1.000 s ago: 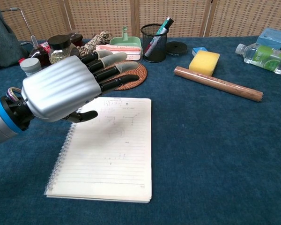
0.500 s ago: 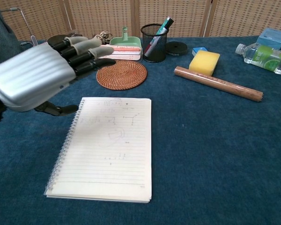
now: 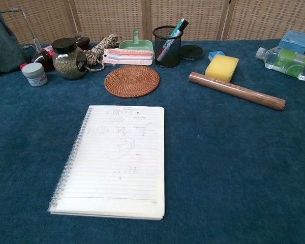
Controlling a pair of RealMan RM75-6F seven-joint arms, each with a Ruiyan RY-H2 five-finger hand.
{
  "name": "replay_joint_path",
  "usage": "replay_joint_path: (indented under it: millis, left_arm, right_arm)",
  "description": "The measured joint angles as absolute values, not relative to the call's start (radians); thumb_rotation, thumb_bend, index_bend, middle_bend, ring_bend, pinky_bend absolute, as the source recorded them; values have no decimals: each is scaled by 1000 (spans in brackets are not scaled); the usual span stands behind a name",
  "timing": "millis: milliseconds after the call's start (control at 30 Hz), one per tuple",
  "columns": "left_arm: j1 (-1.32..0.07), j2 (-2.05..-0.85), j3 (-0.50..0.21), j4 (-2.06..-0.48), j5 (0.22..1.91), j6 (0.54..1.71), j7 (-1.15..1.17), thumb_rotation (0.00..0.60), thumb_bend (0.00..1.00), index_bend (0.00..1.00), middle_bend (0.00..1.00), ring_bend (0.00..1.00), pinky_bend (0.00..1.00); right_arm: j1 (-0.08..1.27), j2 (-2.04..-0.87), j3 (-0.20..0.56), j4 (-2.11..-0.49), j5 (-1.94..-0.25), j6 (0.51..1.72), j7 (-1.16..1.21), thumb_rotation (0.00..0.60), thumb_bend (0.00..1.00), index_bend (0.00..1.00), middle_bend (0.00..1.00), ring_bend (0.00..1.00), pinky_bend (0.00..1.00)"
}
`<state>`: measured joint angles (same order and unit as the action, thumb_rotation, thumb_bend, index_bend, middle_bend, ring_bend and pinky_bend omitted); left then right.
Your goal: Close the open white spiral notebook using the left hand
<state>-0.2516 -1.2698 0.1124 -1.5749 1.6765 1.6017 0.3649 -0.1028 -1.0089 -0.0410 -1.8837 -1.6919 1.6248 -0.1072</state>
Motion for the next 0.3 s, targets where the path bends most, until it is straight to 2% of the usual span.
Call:
replay_joint_path:
  millis: [300]
  left_arm:
    - [-108,-1184,139,-1698,1591,1680,313,600,17,0,0,0,0]
  right_arm:
    - [-113,-1029,-17,-1871,-1668,1656,-124,600,0,0,0,0,0]
